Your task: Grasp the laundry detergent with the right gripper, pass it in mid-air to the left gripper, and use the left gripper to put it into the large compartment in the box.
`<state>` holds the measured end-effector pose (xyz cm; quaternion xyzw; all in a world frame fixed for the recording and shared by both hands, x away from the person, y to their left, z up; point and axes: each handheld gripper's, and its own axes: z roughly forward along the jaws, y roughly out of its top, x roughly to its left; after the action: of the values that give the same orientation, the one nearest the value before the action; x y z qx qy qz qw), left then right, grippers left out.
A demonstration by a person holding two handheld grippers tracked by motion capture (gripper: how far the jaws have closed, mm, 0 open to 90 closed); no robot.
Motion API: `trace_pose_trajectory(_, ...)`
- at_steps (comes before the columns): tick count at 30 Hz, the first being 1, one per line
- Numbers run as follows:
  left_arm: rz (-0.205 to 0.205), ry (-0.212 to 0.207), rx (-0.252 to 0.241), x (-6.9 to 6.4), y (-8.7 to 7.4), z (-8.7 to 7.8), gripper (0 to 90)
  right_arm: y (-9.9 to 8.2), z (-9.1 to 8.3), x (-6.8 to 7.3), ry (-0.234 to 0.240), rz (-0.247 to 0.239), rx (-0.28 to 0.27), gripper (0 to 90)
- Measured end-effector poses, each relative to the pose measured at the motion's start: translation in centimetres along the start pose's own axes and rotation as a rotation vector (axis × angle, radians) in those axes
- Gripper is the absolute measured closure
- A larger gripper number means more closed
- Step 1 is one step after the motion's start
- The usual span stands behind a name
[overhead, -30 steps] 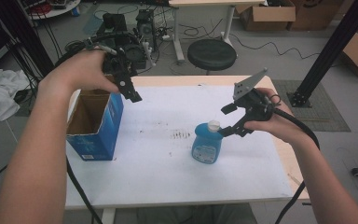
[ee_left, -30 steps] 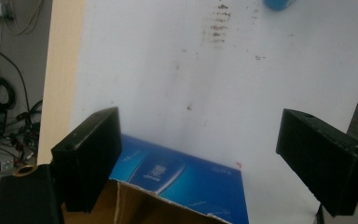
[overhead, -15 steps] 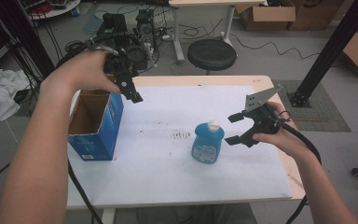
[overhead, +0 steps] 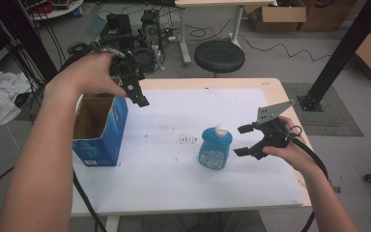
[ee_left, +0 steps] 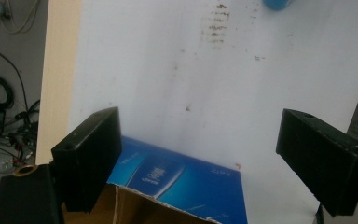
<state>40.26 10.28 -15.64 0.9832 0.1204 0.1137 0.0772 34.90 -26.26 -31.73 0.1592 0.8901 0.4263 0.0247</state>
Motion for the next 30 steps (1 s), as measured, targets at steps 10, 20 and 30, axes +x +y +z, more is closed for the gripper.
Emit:
trace_pose_trajectory(10,0.005,0.007,0.000,0.0,0.2,0.2,15.2,-1.6,1.4,-0.2,-0.006,0.015,-0.030,16.2)
trace_pose_trajectory(20,0.004,0.007,0.005,0.0,0.2,0.3,15.3,-2.1,3.0,-0.2,-0.012,0.019,-0.047,16.2)
trace_pose_trajectory(30,0.002,0.003,0.006,0.0,0.2,0.4,15.3,-2.2,4.5,0.0,-0.004,0.020,-0.058,17.9)
